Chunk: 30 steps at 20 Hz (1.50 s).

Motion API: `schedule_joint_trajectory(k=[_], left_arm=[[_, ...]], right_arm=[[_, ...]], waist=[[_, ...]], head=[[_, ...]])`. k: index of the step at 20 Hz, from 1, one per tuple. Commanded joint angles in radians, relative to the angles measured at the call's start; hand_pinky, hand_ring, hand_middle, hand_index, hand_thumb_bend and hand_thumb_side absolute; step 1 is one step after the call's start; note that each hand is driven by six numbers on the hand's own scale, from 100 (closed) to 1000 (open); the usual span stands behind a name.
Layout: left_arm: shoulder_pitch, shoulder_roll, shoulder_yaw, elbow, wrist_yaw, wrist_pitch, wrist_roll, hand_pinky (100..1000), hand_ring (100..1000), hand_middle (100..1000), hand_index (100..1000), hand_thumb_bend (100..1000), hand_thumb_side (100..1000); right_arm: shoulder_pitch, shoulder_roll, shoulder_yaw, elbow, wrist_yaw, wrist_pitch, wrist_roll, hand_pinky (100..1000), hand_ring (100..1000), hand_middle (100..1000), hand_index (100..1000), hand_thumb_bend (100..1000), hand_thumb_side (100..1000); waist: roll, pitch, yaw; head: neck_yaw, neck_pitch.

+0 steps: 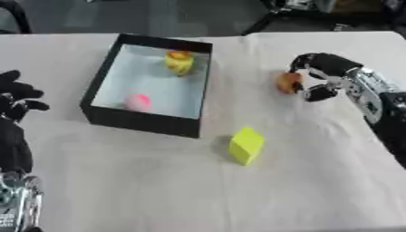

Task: Pick up objects on the table and place them in the box.

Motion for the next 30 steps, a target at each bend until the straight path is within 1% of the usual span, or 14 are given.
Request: schedule_joint_trajectory(k=[1, 2, 3, 4, 5, 6, 7, 11, 15, 20, 24, 25, 26, 30], left_arm=[[-0.014, 0.003, 0.0, -0.016, 0.002, 0.0, -0.002, 432, 520, 470, 669, 100, 966], [-0.014, 0.003, 0.0, -0.016, 0.002, 0.0, -0.002, 432, 520, 470, 669, 100, 966], [-0.014, 0.004, 0.0, -0.016, 0.002, 0.0, -0.002, 432, 520, 470, 669, 100, 966], [-0.014, 0.004, 0.0, -0.016, 0.002, 0.0, -0.001, 433, 520, 470, 669, 100, 966], [-0.014, 0.004, 0.001, -0.016, 0.002, 0.0, -0.001, 433, 520, 470, 669, 100, 965], [-0.015, 0.004, 0.001, -0.016, 0.002, 0.0, 0.0, 433, 520, 470, 669, 100, 965], [-0.015, 0.004, 0.001, -0.017, 0.002, 0.0, 0.0, 433, 520, 470, 669, 100, 965], [-0.015, 0.004, 0.002, -0.017, 0.001, 0.001, 0.003, 433, 520, 470, 669, 100, 963], [-0.02, 0.0, 0.0, -0.025, 0.0, -0.004, 0.003, 435, 519, 470, 668, 100, 954], [-0.031, -0.009, -0.011, -0.058, 0.004, -0.019, -0.01, 448, 521, 474, 669, 100, 941], [-0.04, -0.017, -0.021, -0.088, 0.01, -0.028, -0.026, 454, 520, 475, 669, 100, 935], [-0.042, -0.019, -0.023, -0.094, 0.011, -0.03, -0.03, 456, 520, 476, 669, 100, 934], [-0.045, -0.021, -0.025, -0.1, 0.012, -0.031, -0.033, 457, 520, 476, 669, 100, 932], [-0.052, -0.027, -0.032, -0.123, 0.019, -0.039, -0.045, 467, 520, 477, 669, 100, 926]], right_arm=[[-0.011, -0.018, -0.01, -0.003, -0.025, 0.008, -0.053, 838, 884, 745, 342, 100, 232], [-0.011, -0.02, -0.013, -0.007, -0.033, 0.014, -0.082, 833, 875, 718, 287, 100, 222], [-0.011, -0.021, -0.014, -0.012, -0.04, 0.02, -0.112, 833, 874, 714, 282, 100, 220], [-0.013, -0.023, -0.017, -0.018, -0.049, 0.027, -0.144, 828, 858, 676, 247, 100, 207], [-0.013, -0.025, -0.019, -0.025, -0.059, 0.035, -0.178, 828, 855, 666, 242, 100, 203], [-0.014, -0.027, -0.019, -0.032, -0.068, 0.041, -0.206, 825, 851, 654, 236, 100, 243], [-0.015, -0.029, -0.018, -0.04, -0.078, 0.044, -0.228, 824, 850, 649, 234, 100, 194], [-0.032, -0.04, -0.011, -0.08, -0.135, 0.048, -0.25, 821, 850, 633, 225, 100, 190], [-0.075, -0.049, 0.0, -0.126, -0.208, 0.04, -0.209, 818, 853, 625, 221, 100, 194], [-0.15, -0.034, 0.036, -0.181, -0.287, 0.01, -0.12, 819, 852, 623, 217, 100, 199], [-0.202, -0.002, 0.064, -0.2, -0.324, -0.021, -0.041, 820, 854, 623, 218, 100, 198], [-0.213, 0.007, 0.069, -0.198, -0.333, -0.029, -0.02, 820, 853, 620, 218, 100, 239], [-0.223, 0.016, 0.072, -0.194, -0.341, -0.036, -0.001, 819, 853, 620, 218, 100, 198], [-0.26, 0.065, 0.085, -0.176, -0.354, -0.059, 0.064, 818, 855, 620, 226, 100, 198]], waist=[[0.008, -0.007, -0.001], [0.008, -0.007, -0.001], [0.008, -0.007, -0.001], [0.008, -0.007, -0.001], [0.008, -0.007, -0.002], [0.008, -0.007, -0.002], [0.008, -0.007, -0.001], [0.008, -0.007, 0.0], [0.008, -0.008, 0.012], [0.007, -0.007, 0.038], [0.0, -0.003, 0.068], [-0.002, -0.002, 0.076], [-0.004, -0.002, 0.083], [-0.01, 0.003, 0.106]], head=[[-0.001, -0.002], [-0.002, -0.002], [-0.002, -0.002], [-0.002, -0.002], [-0.002, -0.002], [-0.002, -0.002], [-0.002, -0.002], [-0.004, -0.002], [-0.01, -0.002], [-0.029, -0.002], [-0.048, -0.002], [-0.053, -0.002], [-0.058, -0.002], [-0.073, -0.002]])
